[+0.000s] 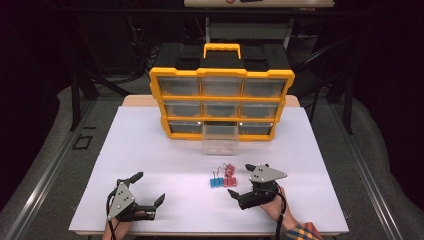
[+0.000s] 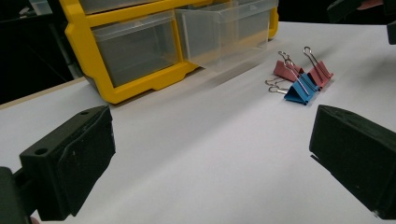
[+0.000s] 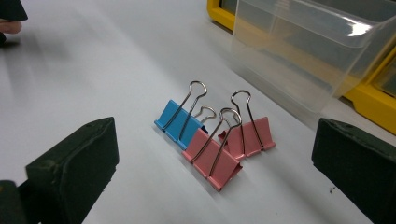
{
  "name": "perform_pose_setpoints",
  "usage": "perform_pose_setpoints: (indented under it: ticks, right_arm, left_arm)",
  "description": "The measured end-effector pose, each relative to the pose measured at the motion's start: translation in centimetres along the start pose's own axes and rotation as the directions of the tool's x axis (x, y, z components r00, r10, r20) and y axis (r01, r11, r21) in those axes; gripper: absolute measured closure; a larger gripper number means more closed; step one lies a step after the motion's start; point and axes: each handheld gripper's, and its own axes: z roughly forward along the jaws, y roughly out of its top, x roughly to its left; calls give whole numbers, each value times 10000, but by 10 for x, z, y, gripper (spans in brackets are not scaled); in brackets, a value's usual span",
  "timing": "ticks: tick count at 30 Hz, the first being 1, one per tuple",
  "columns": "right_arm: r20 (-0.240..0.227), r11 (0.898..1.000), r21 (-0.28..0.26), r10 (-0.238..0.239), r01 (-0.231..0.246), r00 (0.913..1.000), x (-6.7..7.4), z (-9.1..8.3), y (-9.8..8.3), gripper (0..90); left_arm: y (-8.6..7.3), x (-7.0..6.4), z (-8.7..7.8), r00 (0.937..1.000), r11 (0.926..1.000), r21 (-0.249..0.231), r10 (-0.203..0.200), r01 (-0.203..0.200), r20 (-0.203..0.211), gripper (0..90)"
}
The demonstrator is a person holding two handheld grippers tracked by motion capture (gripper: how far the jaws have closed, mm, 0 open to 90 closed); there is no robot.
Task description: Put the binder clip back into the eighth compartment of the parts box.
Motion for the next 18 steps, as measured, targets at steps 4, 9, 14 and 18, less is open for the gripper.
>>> perform_pose_setpoints:
  ticks: [4, 9, 14, 18]
  right_arm:
    - [-164, 9996, 246, 156, -152, 9997, -3, 9, 4, 41]
    - [-354, 9985, 526, 177, -158, 9992, -4, 21, 7, 88]
    - [-472, 9970, 718, 315, -281, 9984, -6, 28, 11, 219]
    - [-460, 9959, 826, 420, -381, 9981, -7, 32, 11, 304]
  left_arm:
    - [0, 0, 0, 10000, 10000, 39, -23, 23, -1, 1]
    - [0, 0, 0, 10000, 10000, 48, -17, 17, 12, 1]
    - [0, 0, 0, 10000, 10000, 47, -26, 26, 25, 1]
    - [0, 0, 0, 10000, 10000, 63, -25, 25, 27, 1]
